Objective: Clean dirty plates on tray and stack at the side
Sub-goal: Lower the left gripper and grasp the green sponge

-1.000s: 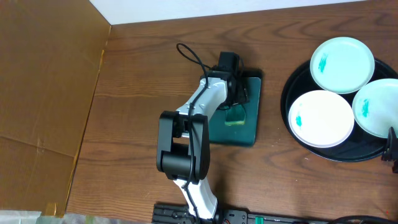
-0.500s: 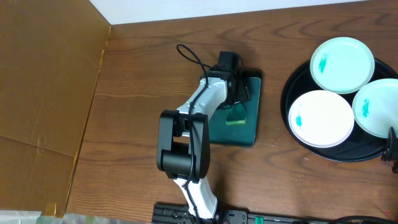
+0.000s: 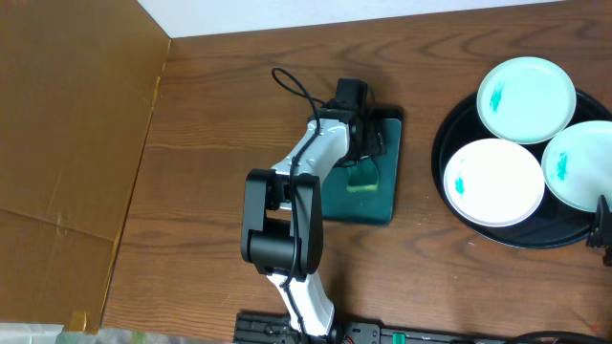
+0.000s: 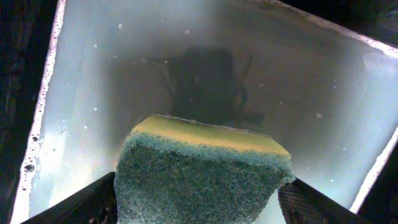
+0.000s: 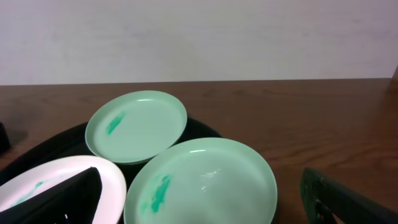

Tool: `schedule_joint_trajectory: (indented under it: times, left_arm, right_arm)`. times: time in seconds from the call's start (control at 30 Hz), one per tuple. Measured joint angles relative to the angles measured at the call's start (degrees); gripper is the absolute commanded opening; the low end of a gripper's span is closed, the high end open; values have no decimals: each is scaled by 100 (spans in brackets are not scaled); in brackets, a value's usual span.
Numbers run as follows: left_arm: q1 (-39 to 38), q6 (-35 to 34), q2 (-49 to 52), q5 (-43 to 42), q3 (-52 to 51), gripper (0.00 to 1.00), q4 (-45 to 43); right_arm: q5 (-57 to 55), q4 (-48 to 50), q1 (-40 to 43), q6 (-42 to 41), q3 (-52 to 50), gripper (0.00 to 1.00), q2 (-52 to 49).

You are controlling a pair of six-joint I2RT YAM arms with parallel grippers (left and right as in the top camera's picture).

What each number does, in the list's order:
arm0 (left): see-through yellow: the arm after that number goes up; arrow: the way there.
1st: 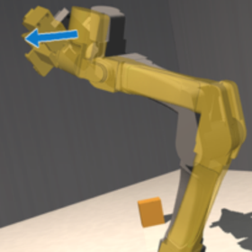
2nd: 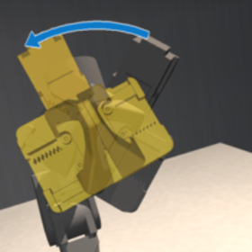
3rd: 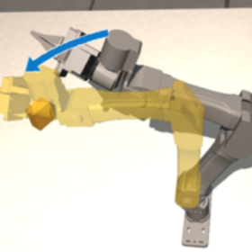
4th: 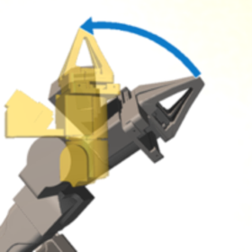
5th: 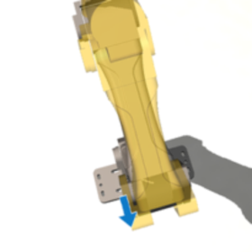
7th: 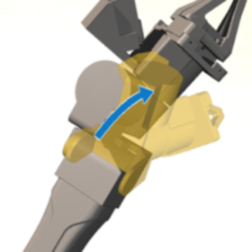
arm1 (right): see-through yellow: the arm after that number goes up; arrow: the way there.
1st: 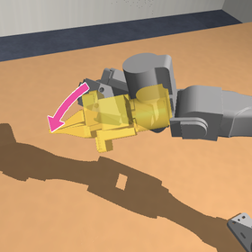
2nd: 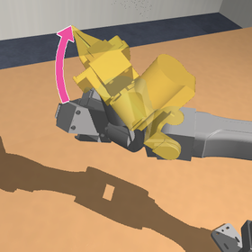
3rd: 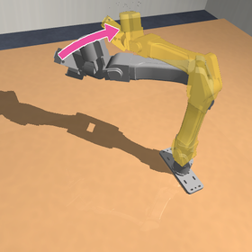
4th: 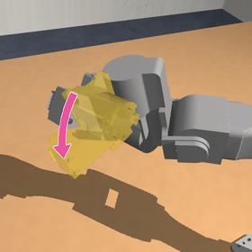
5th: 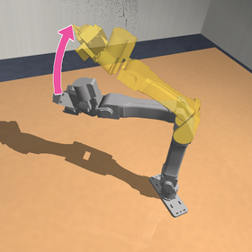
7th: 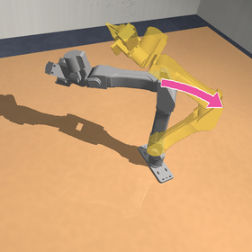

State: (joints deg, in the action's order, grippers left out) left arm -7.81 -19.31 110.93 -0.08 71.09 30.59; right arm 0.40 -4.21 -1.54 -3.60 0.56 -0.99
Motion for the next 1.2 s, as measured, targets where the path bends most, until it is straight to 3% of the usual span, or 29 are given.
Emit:
schedule_joint_trajectory:
  times: [0.2, 0.3, 0.37, 0.47, 0.57, 0.67, 0.7, 0.77, 0.8, 1.2]
  left_arm:
    - [0, 2, 72, 0, -31, 80, -22]
    - [0, 0, 140, 7, -48, 75, -24]
    - [0, 9, 140, 17, -48, 66, -28]
    - [11, 50, 140, 20, -48, 45, -28]
    - [9, 63, 140, 11, -48, 9, -39]
    - [9, 87, 140, 0, -48, 8, -37]
    - [9, 87, 140, 0, -48, 17, -37]
    - [9, 83, 140, -7, -48, 75, -35]
    - [9, 101, 140, -17, -48, 88, -28]
    - [9, 87, 90, -162, -9, 89, 1121]
  right_arm:
    - [0, -2, 0, 0, -2, 99, -2]
    - [0, 0, 0, -2, -2, 99, 0]
    - [0, 0, 0, 0, -2, 99, -2]
    - [0, 0, 0, 0, -2, 99, -2]
    - [0, 0, 0, 0, -2, 99, -2]
    - [0, 0, 0, 0, -2, 99, -2]
    - [0, 0, 0, -2, 0, 99, -2]
    - [0, 0, 0, 0, -2, 99, 0]
    - [0, 0, 0, 0, -2, 99, -2]
    - [0, 0, 0, 0, -2, 99, -2]
